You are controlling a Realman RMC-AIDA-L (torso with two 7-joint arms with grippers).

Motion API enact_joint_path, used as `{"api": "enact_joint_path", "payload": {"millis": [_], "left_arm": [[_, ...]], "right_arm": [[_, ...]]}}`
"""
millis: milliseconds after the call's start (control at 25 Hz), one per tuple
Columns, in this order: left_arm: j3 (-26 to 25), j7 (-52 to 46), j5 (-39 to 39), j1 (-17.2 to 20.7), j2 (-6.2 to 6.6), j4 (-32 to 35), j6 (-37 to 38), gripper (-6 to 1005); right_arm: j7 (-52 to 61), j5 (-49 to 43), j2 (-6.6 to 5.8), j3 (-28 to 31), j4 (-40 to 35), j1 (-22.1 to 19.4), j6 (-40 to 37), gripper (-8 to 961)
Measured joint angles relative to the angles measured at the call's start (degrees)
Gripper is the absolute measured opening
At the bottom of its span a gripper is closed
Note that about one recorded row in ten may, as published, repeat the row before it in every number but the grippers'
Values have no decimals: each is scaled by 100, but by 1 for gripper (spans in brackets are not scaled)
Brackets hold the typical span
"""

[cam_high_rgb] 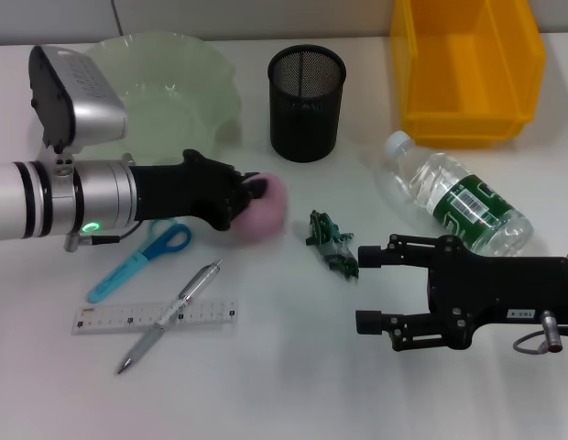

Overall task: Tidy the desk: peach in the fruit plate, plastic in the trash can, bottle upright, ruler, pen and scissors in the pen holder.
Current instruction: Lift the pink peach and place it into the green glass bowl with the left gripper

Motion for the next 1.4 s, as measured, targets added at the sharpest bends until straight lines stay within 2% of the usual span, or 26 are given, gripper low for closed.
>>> {"api": "enact_joint_path", "payload": {"millis": [160, 480, 680, 760, 800, 960, 1160, 1400], "left_arm": [[-37, 0, -319, 210, 14, 419, 612, 42], [-137, 116, -1433, 689, 39, 1058, 564, 43], [-319, 107, -1604, 686, 24, 1111, -439, 43], [-259, 86, -1614, 635, 17, 1071, -1165, 43], [-259, 86, -1614, 635, 17, 1071, -1165, 43], [-17, 85, -1613, 581, 11, 1009, -1946, 42], [316, 83, -1593, 572, 21, 921, -2504, 42], [535, 103, -1582, 563, 28, 862, -2591, 51]], "right_arm": [[0, 0, 0, 0, 0, 6, 4, 802], [-22, 0, 0, 0, 0, 7, 5, 802], [-35, 0, 5, 0, 0, 18, 4, 802], [-34, 0, 7, 0, 11, 22, 4, 802], [-34, 0, 7, 0, 11, 22, 4, 802], [-33, 0, 9, 0, 19, 23, 4, 801], [-30, 0, 9, 0, 43, 21, 4, 801], [-27, 0, 9, 0, 73, 33, 4, 801]]}}
